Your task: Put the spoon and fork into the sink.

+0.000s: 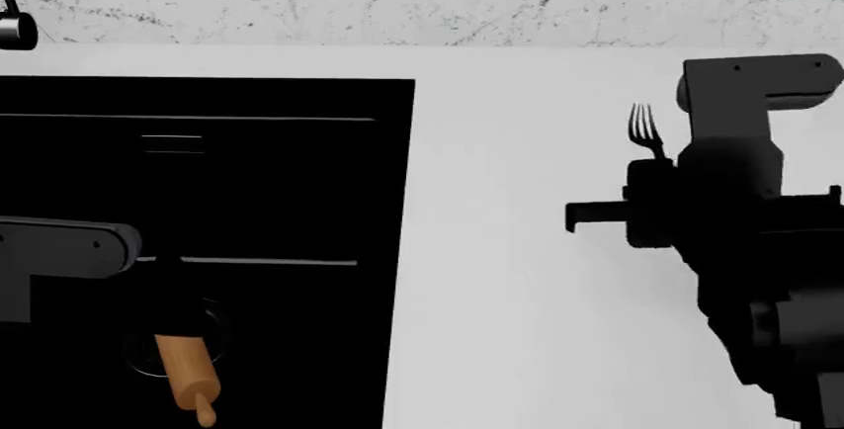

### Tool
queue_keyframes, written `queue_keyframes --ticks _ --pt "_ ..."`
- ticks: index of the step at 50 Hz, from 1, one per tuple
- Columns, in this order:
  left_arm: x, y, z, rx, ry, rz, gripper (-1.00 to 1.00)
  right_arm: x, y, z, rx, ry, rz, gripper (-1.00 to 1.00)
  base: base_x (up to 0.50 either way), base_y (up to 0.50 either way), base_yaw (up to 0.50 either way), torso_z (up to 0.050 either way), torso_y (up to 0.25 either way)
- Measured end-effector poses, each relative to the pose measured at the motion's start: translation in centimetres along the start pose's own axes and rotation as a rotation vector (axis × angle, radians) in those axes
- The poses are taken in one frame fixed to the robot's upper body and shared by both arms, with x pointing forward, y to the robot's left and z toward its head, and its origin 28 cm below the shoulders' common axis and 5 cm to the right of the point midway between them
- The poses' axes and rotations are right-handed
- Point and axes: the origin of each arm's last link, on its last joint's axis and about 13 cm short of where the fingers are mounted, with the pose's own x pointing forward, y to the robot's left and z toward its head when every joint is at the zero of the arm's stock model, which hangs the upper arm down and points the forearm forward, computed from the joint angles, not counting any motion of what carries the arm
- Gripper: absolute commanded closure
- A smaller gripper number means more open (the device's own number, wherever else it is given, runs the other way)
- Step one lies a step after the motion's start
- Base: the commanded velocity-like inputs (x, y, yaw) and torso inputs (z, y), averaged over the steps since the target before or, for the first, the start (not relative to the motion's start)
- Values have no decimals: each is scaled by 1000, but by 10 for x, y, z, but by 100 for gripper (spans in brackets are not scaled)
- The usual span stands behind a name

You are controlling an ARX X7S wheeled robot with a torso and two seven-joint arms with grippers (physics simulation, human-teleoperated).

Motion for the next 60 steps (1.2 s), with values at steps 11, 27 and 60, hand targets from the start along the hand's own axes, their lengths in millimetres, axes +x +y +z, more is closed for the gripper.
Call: queue_keyframes --ticks 11,27,60 --pt "0 0 -1 2 -1 -4 -100 -31 41 33 -122 -105 232 100 0 0 0 0 0" --pt "0 -1 -2 3 0 -9 -100 -33 90 23 -173 -125 513 100 0 0 0 0 0" --pt "1 -1 -2 1 0 -19 -100 1 161 -4 -183 -27 830 100 0 0 0 0 1"
